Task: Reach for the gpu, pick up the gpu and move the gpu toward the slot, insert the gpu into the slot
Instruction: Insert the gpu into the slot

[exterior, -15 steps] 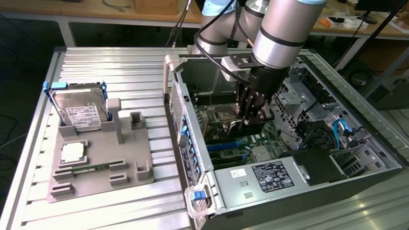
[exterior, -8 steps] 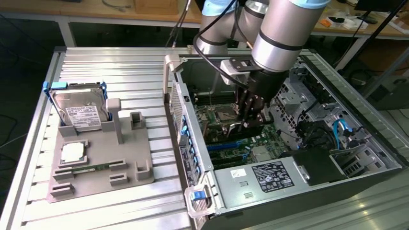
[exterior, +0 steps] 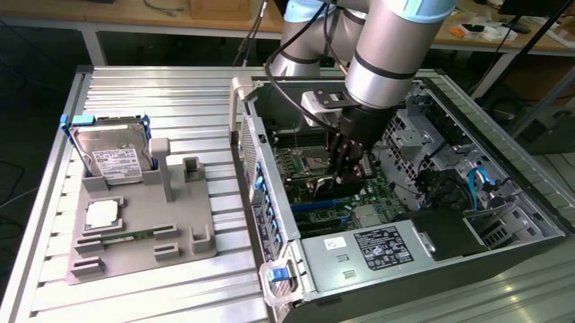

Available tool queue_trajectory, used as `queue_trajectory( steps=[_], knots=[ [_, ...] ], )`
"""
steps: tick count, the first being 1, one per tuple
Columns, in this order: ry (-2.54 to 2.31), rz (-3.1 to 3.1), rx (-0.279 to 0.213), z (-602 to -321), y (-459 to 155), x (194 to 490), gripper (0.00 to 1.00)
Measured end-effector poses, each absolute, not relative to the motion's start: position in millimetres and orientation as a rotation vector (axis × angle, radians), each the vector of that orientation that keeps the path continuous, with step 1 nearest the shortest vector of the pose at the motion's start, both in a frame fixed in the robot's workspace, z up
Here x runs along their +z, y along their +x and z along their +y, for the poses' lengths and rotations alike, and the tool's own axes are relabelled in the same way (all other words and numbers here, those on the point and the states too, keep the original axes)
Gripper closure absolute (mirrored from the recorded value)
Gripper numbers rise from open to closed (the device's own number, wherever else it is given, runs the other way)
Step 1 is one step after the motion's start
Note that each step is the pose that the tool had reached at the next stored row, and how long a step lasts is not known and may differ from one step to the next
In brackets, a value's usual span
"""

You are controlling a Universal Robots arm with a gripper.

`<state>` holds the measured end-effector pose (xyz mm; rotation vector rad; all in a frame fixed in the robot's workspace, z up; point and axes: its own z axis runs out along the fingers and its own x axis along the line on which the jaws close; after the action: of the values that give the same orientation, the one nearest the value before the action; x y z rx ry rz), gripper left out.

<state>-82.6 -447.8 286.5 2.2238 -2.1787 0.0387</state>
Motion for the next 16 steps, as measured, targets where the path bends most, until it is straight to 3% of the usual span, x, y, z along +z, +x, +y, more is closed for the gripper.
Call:
queue_trajectory(
  steps=[16],
  knots=[
    [2.228, -2.184, 0.050, -447.8, -91.0, 278.0, 0.73]
  ],
)
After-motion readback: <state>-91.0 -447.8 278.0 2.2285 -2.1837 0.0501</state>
